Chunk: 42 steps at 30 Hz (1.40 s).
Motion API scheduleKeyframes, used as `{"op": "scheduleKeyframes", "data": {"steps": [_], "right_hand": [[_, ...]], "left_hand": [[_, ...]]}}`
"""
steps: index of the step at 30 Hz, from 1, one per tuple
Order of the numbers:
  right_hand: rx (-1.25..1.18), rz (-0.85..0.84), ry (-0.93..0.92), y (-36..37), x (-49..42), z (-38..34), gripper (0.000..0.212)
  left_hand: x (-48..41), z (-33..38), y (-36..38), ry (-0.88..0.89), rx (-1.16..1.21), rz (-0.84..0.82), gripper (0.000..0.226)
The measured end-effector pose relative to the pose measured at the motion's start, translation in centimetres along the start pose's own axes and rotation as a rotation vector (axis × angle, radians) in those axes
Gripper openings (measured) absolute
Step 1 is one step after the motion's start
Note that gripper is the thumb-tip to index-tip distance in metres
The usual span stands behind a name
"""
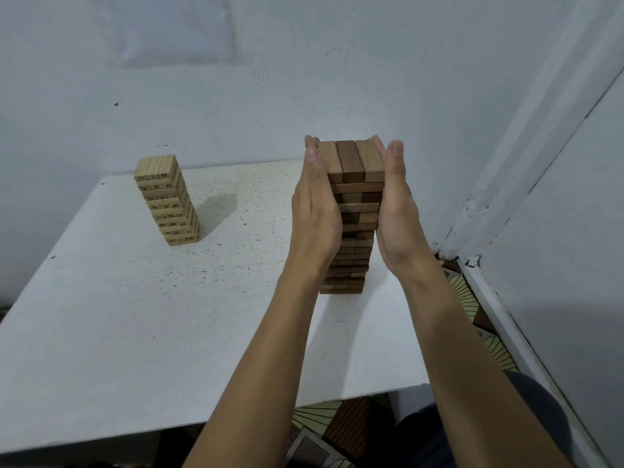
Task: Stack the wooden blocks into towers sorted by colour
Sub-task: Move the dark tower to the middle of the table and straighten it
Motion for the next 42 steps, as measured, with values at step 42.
{"op": "scheduleKeyframes", "data": {"steps": [42], "right_hand": [[-0.073, 0.05, 0.176, 0.6, 6.0, 8.4, 0.054]], "left_hand": [[5.1, -10.7, 0.2, -0.218, 0.055, -0.075, 0.075]]}}
Point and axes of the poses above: each hand's wrist, its own x-axis away from the middle knuckle, its own y-axis out of the palm, z = x × y, the point moved 3 cm from there along -x, towards the middle knuckle, and after that the axes turned 7 degrees about -z, right-handed, at the moved point
